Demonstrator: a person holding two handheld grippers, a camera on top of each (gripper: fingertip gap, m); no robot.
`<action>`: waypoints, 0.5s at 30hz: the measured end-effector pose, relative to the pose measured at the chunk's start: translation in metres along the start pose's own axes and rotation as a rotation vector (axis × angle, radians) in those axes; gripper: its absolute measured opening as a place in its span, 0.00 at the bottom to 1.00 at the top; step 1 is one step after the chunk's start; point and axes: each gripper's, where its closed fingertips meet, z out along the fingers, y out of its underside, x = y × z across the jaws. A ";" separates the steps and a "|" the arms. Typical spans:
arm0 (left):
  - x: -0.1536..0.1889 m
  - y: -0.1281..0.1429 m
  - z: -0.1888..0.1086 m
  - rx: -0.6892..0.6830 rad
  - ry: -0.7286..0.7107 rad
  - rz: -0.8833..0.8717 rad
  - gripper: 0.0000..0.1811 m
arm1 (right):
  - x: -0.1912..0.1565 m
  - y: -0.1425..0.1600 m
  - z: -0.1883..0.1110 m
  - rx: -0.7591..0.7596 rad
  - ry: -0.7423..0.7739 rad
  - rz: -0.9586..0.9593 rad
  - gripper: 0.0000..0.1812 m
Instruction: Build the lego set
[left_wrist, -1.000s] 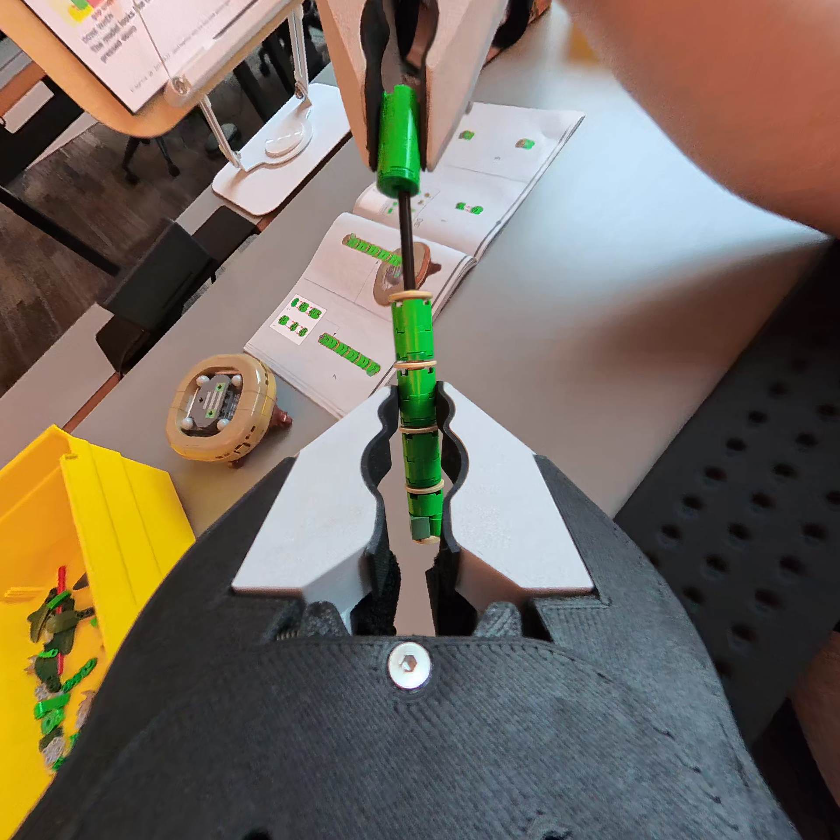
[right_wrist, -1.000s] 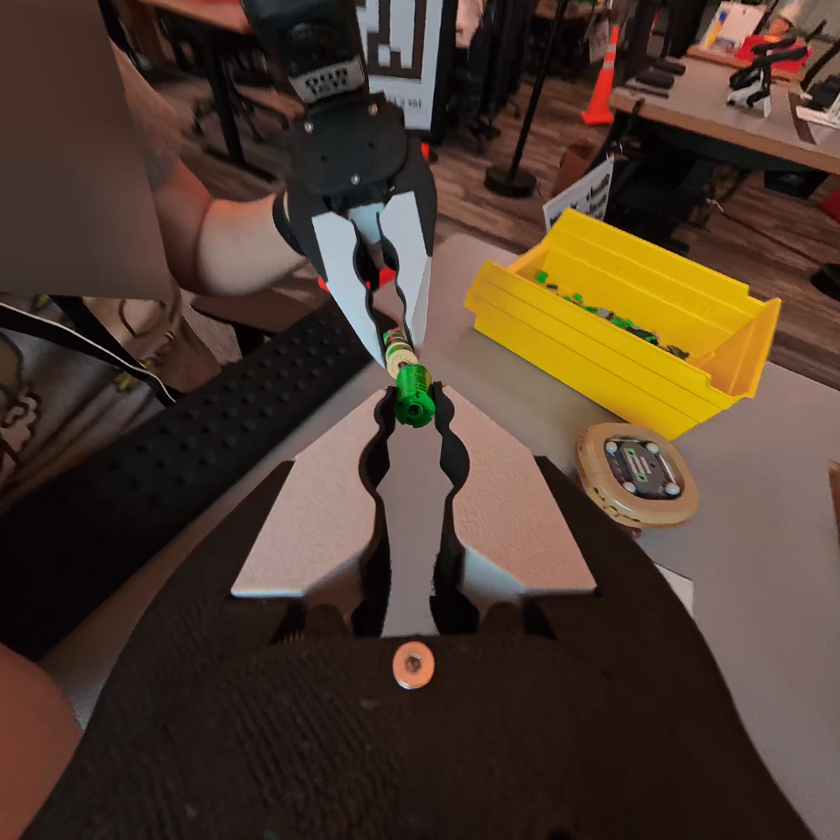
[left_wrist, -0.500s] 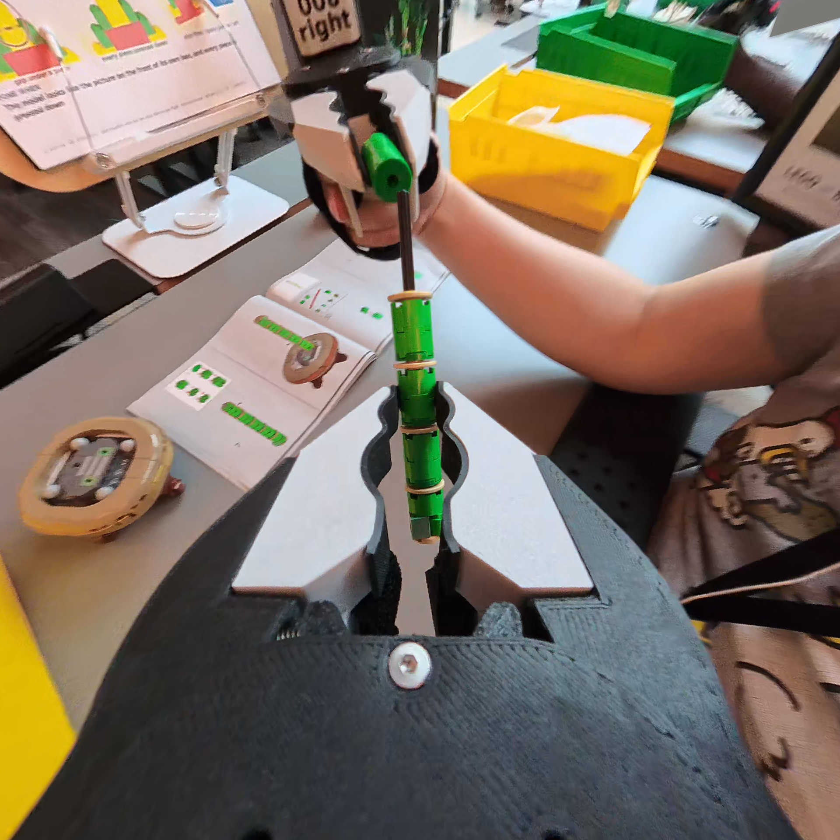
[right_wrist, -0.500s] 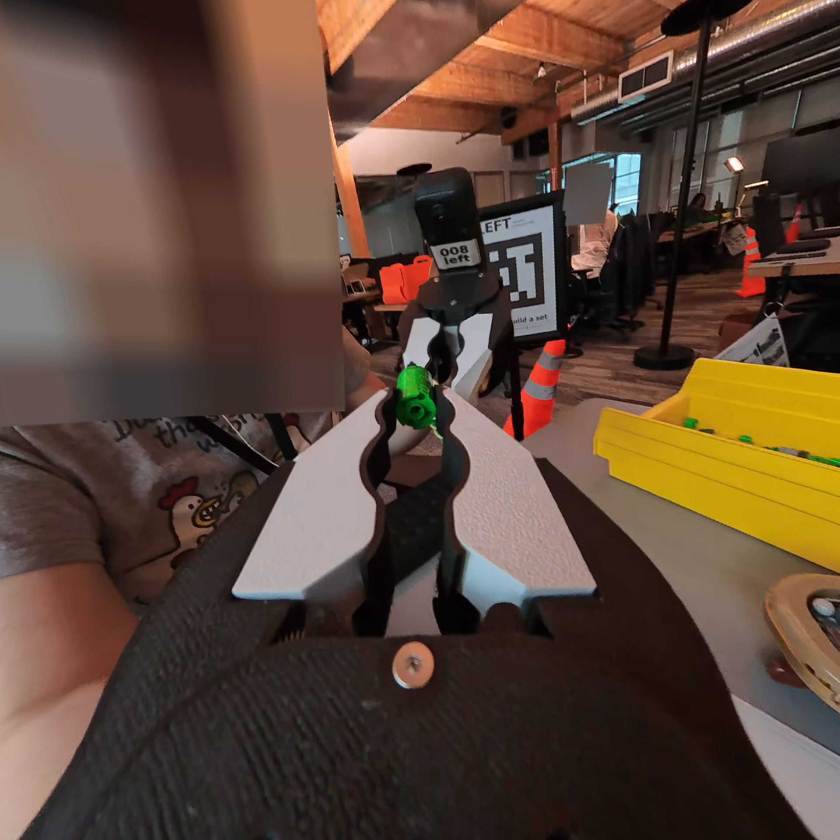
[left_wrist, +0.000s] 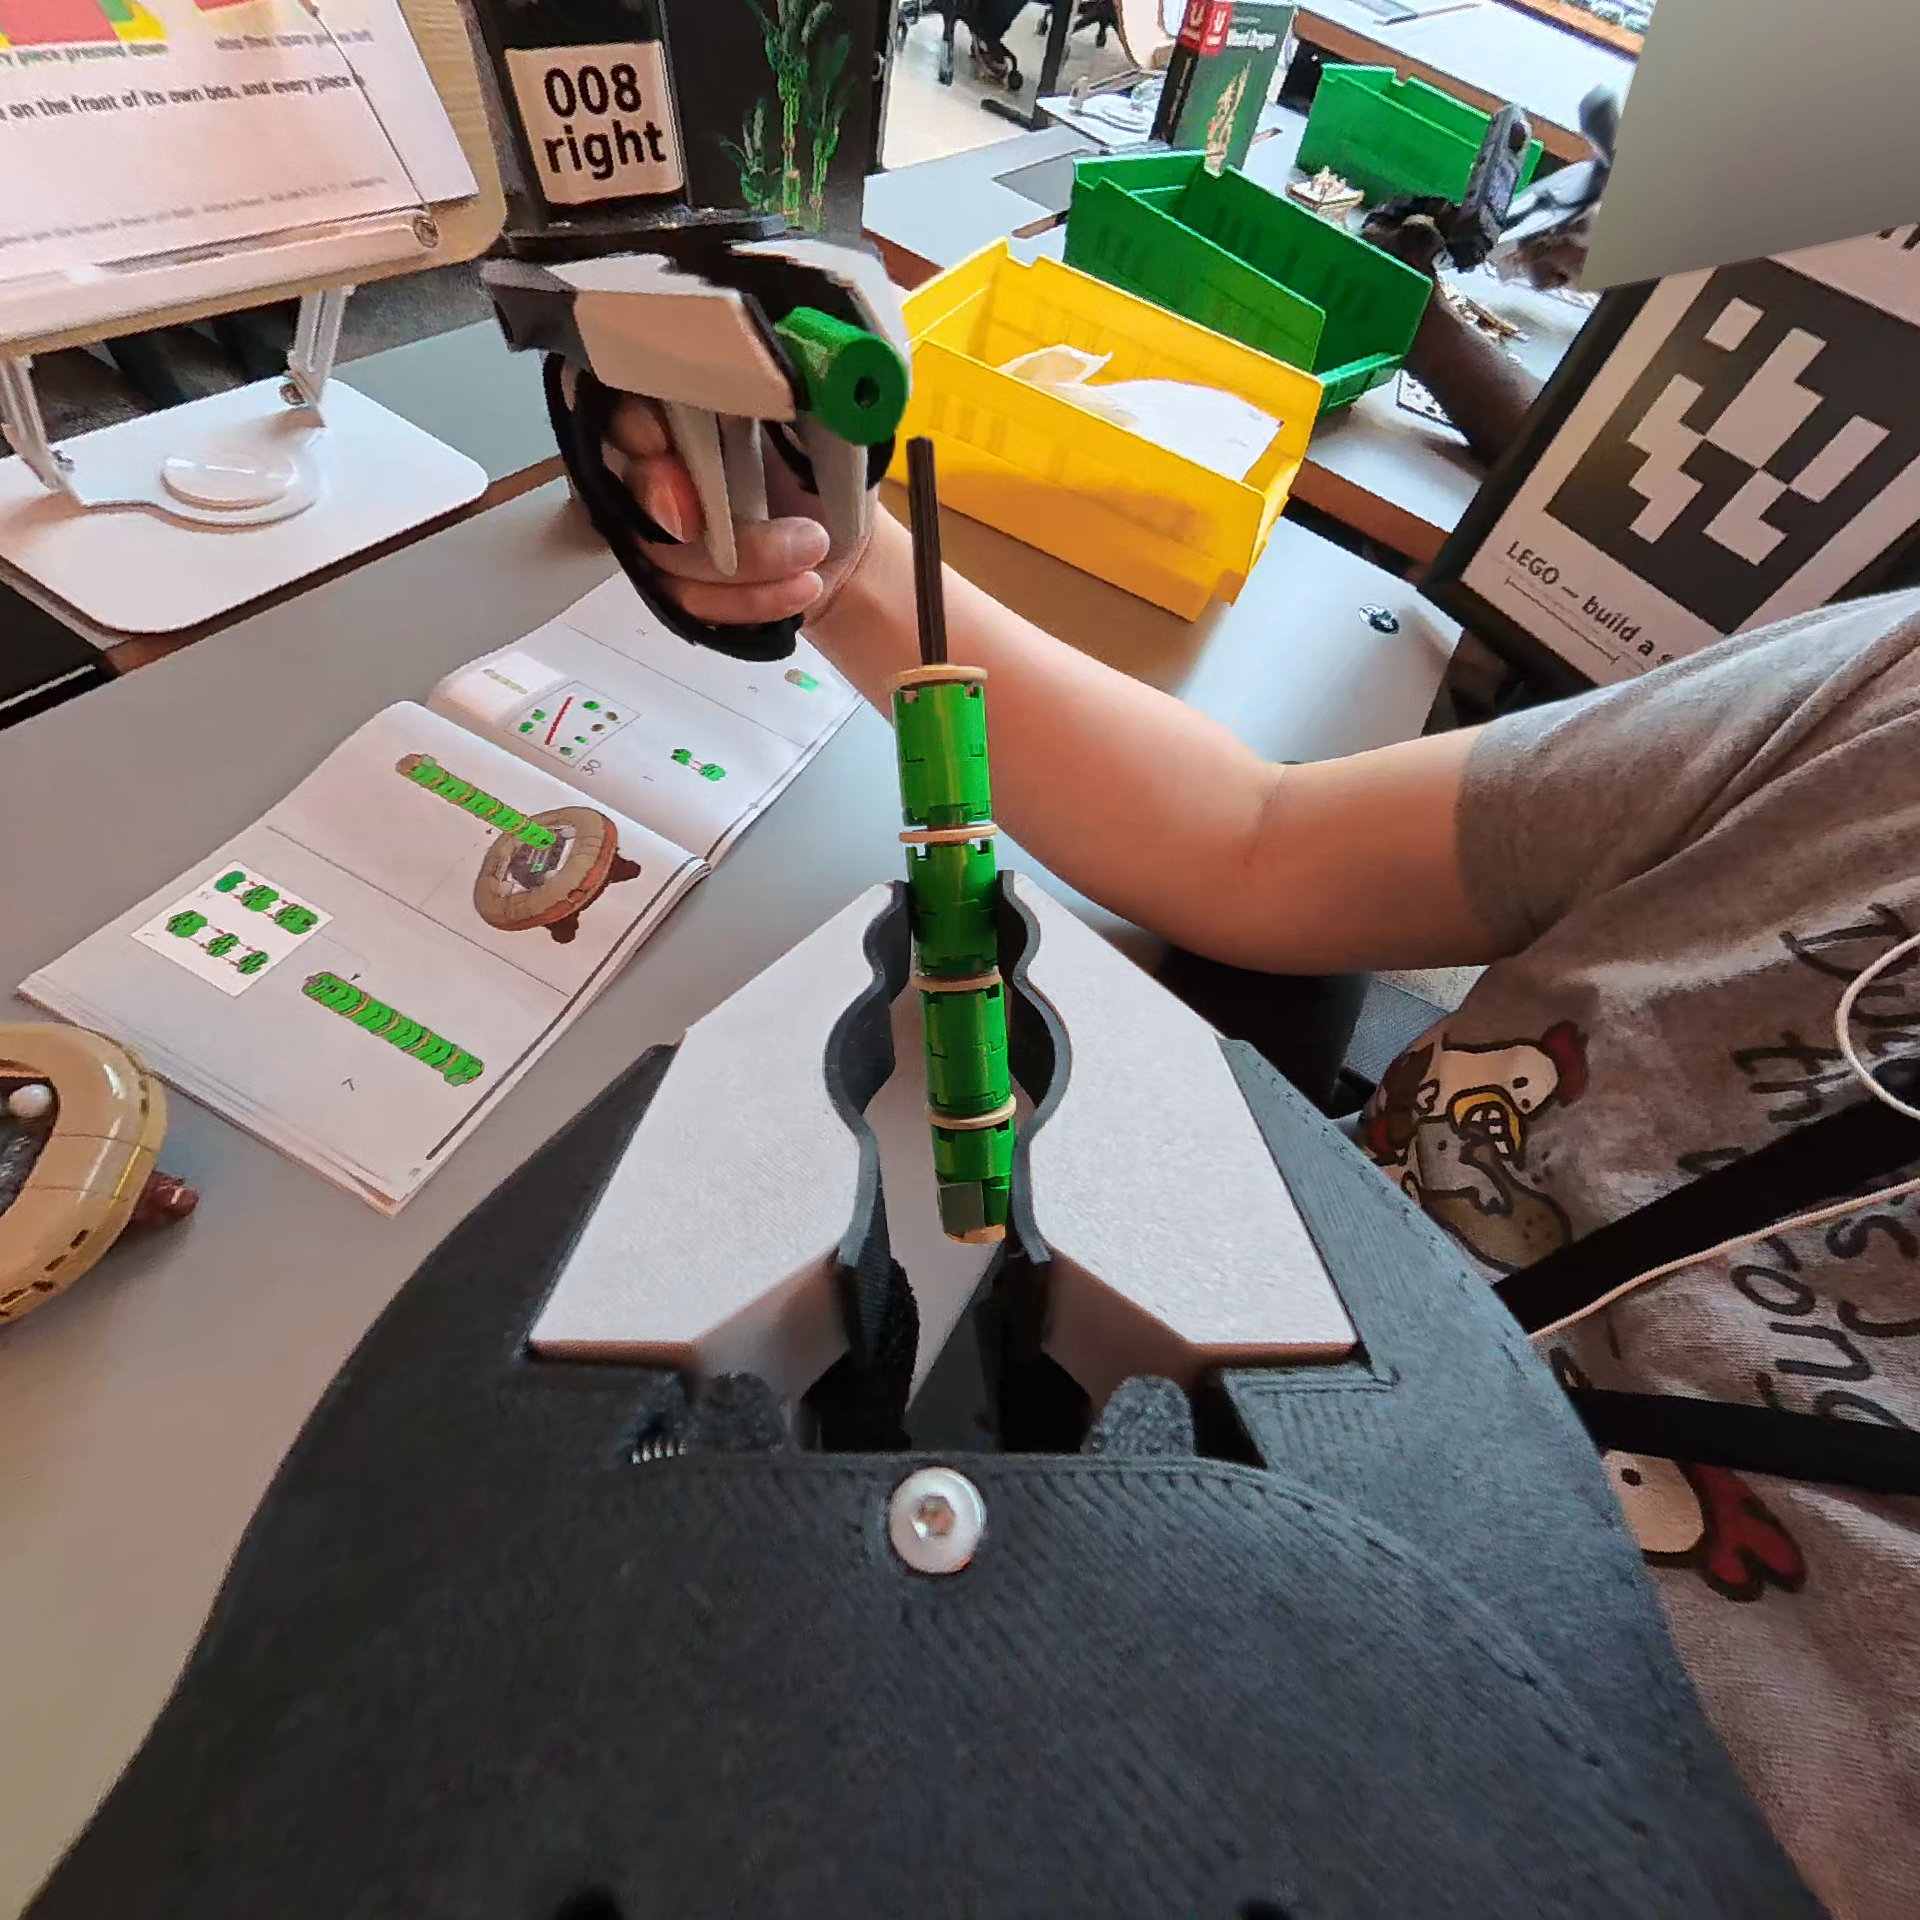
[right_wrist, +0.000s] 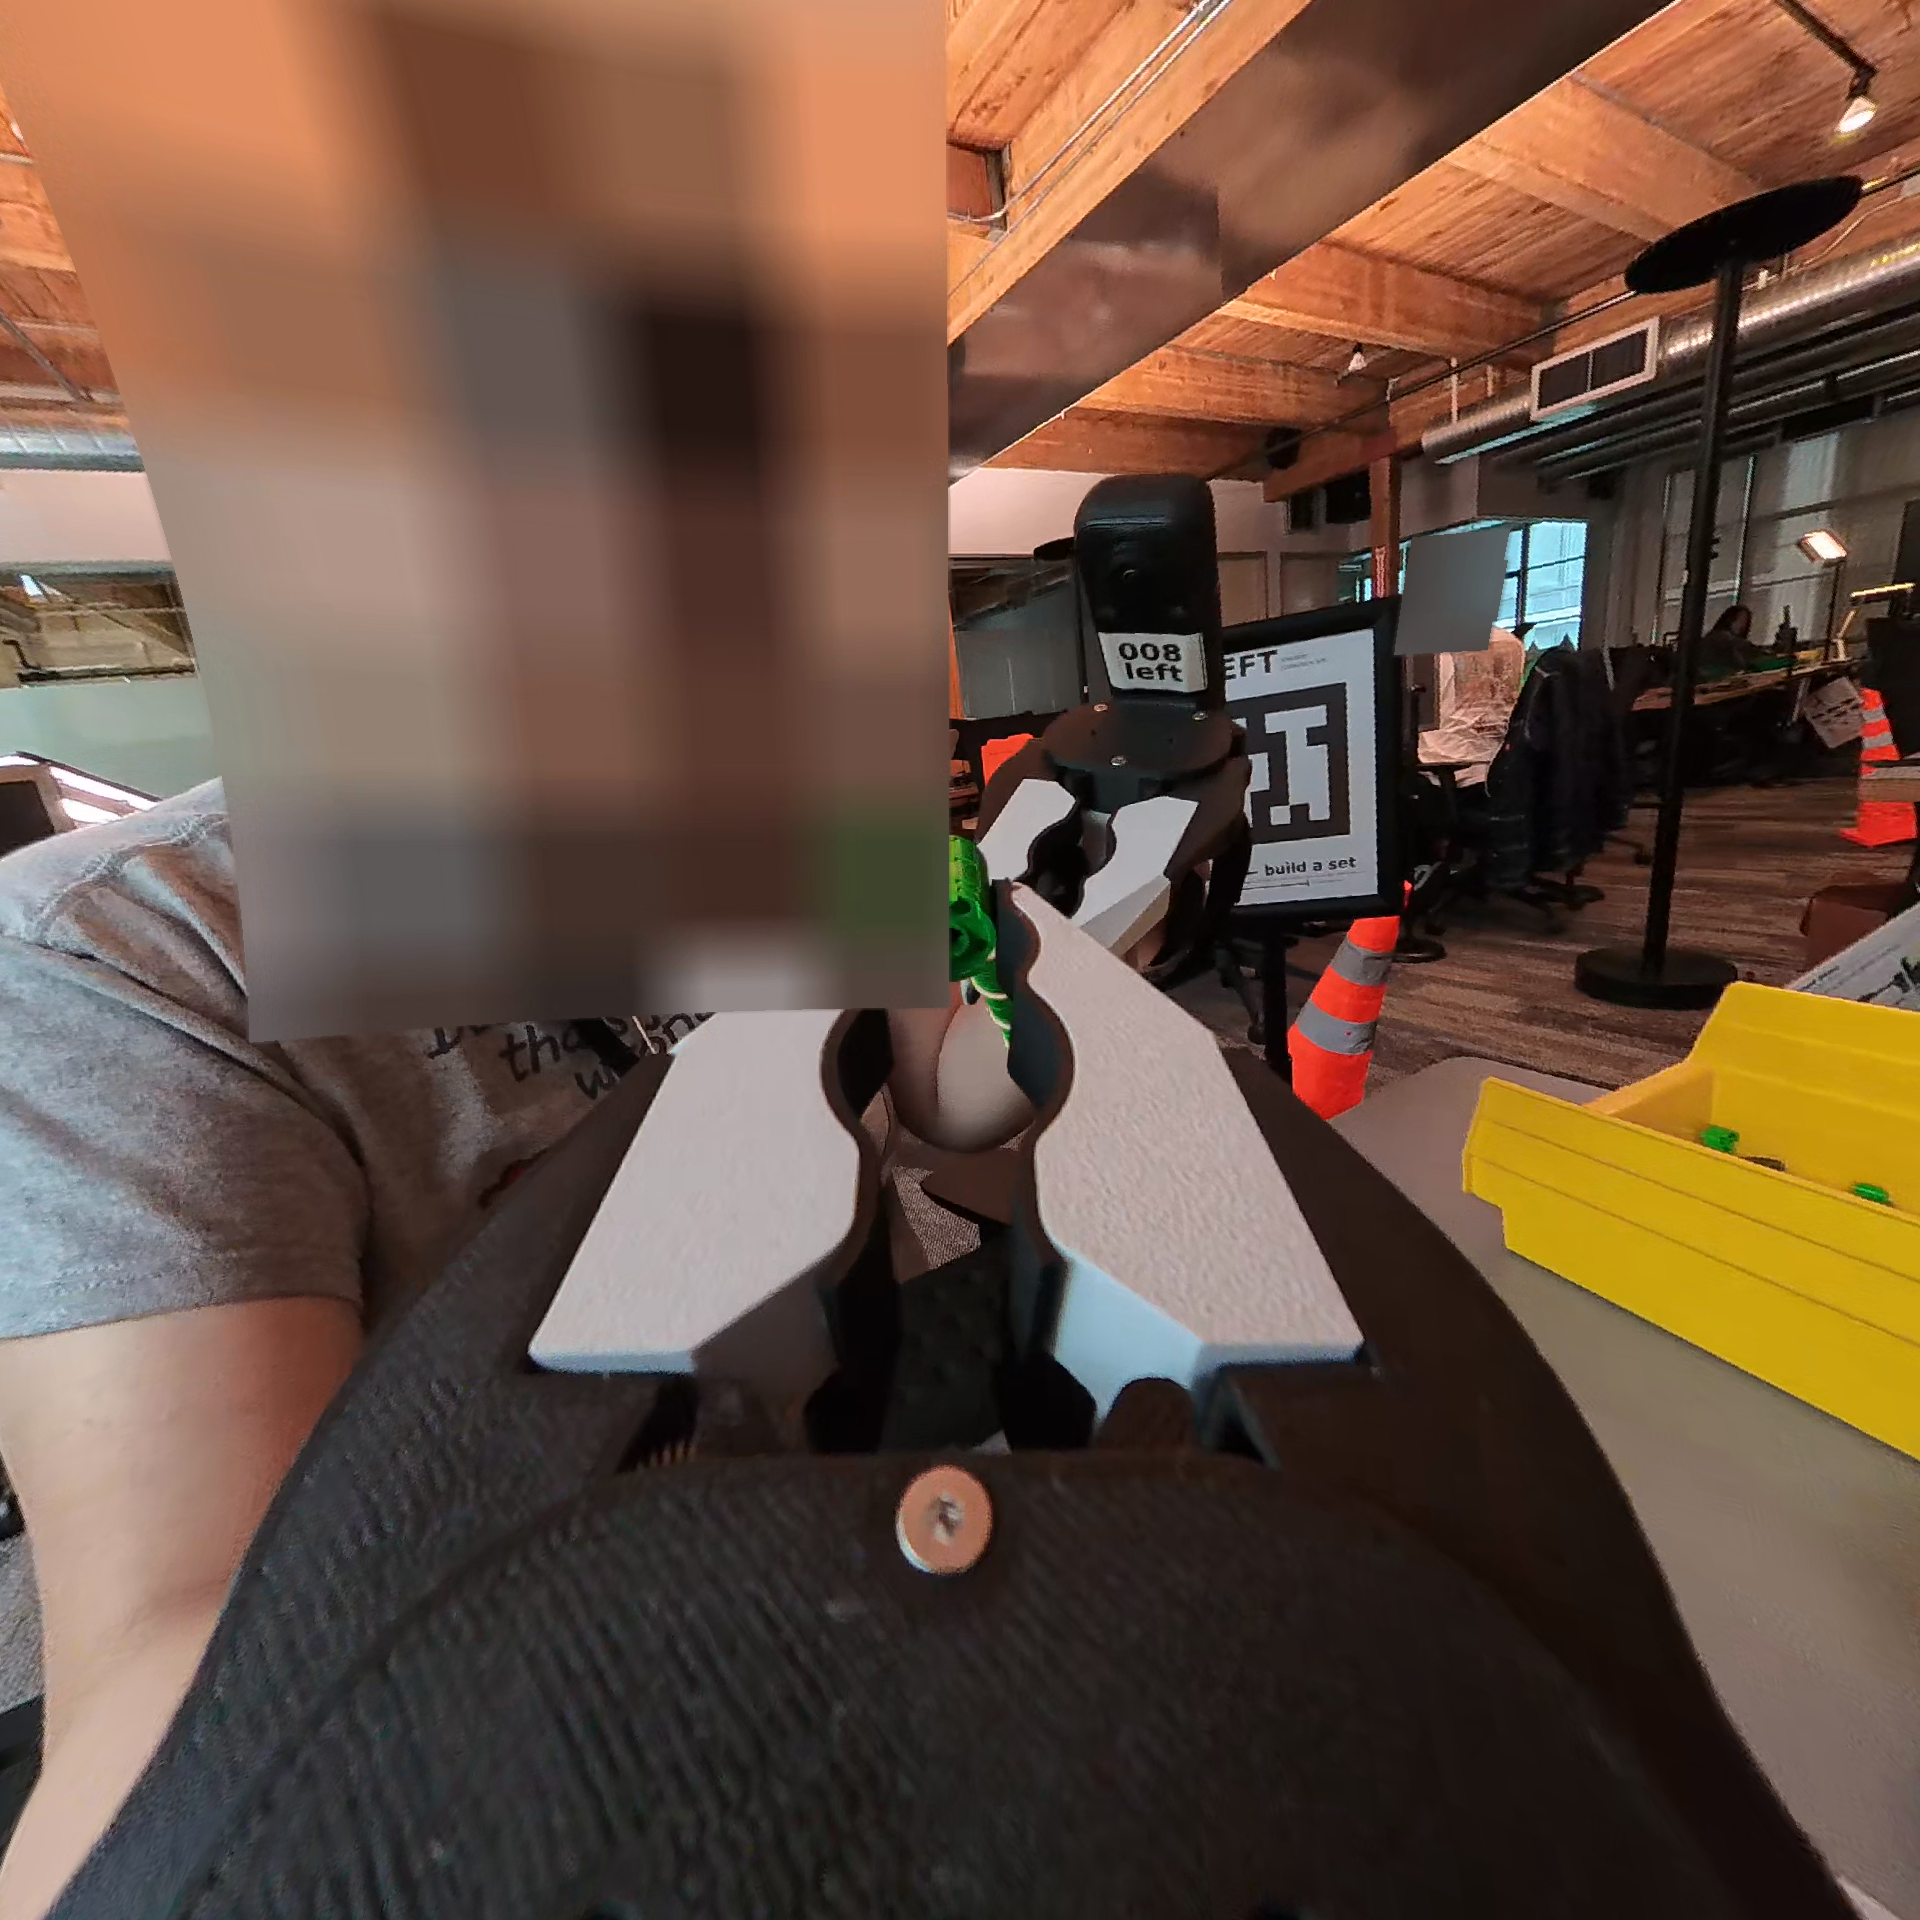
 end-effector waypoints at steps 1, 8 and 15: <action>-0.001 -0.001 0.001 -0.008 -0.009 0.003 0.08 | -0.001 -0.001 0.000 0.002 -0.004 -0.001 0.08; 0.004 -0.002 0.003 -0.008 0.001 -0.007 0.08 | -0.003 0.000 0.001 -0.022 0.010 -0.023 0.08; 0.000 0.004 0.004 -0.024 0.003 -0.047 0.08 | 0.000 0.009 0.002 -0.126 0.106 -0.086 0.08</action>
